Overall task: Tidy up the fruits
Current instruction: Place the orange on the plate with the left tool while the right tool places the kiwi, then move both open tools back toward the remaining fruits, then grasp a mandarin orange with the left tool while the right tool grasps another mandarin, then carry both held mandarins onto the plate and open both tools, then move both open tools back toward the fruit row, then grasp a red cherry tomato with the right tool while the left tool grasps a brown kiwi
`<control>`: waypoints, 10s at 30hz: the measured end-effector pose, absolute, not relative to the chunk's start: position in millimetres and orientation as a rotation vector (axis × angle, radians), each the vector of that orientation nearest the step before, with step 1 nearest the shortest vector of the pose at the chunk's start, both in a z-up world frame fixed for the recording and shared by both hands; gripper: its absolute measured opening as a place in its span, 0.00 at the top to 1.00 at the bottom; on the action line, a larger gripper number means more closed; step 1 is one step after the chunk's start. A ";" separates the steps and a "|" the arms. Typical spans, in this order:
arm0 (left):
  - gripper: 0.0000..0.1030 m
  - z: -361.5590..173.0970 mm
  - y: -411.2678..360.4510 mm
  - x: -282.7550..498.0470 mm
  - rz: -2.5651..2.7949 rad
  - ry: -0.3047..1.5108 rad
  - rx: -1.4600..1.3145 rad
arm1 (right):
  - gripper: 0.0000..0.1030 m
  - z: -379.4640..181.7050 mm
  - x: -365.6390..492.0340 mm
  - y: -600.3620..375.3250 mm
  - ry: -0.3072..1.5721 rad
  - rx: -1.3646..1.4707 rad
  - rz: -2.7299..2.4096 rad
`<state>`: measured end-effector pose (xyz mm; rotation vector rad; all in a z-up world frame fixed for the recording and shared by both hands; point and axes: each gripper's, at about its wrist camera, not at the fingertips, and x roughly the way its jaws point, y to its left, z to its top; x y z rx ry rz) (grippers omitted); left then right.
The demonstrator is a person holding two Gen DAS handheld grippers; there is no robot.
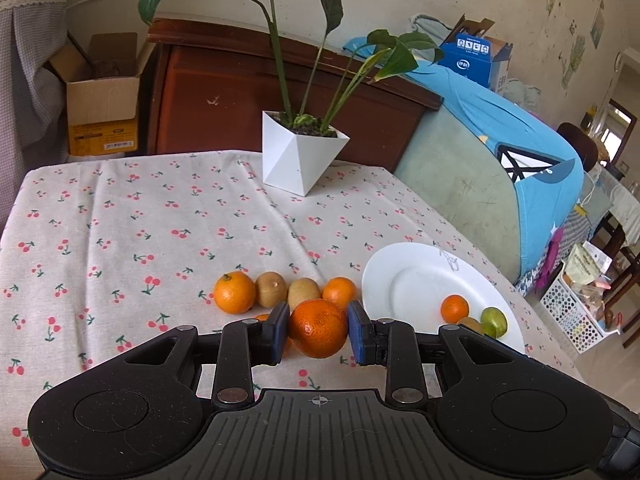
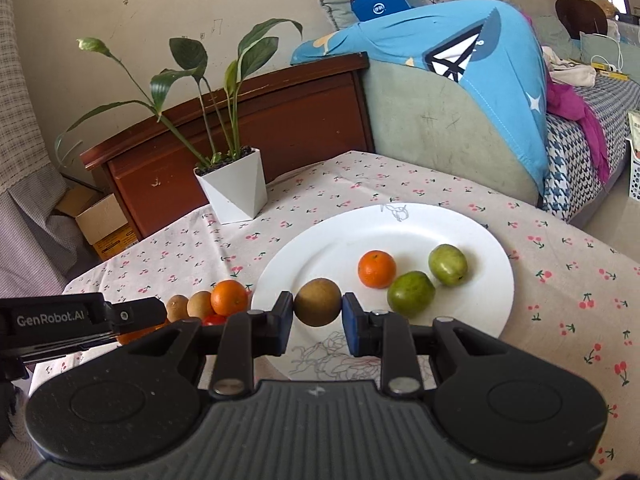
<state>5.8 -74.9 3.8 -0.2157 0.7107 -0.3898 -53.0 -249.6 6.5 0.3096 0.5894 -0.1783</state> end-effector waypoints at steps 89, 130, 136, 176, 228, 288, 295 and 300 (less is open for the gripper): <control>0.37 0.1 -2.3 60.7 -0.212 0.851 -0.208 | 0.62 -19.6 8.9 -150.9 0.745 0.115 0.213; 0.63 -28.9 -53.5 58.2 -0.441 0.749 0.049 | 0.70 -9.5 -14.8 -194.4 0.768 0.249 0.135; 0.73 -27.7 -51.9 56.8 -0.441 0.750 0.026 | 0.70 -9.2 -14.8 -194.5 0.766 0.250 0.136; 0.73 16.0 -133.7 24.2 -0.647 0.688 -0.048 | 0.70 42.9 1.0 -303.8 0.681 0.262 -0.021; 0.23 15.5 -97.4 46.1 -0.443 0.793 -0.139 | 0.50 22.2 15.1 -301.7 0.751 0.394 0.024; 0.24 -1.5 -16.2 67.5 -0.346 0.824 -0.097 | 0.81 0.3 26.0 -198.6 0.794 0.063 0.259; 0.35 -9.7 -45.1 58.1 -0.441 0.774 0.049 | 0.81 19.9 25.2 -218.3 0.739 0.131 0.216; 0.40 -17.7 -64.1 55.7 -0.492 0.747 0.119 | 0.81 24.4 24.3 -230.4 0.729 0.171 0.184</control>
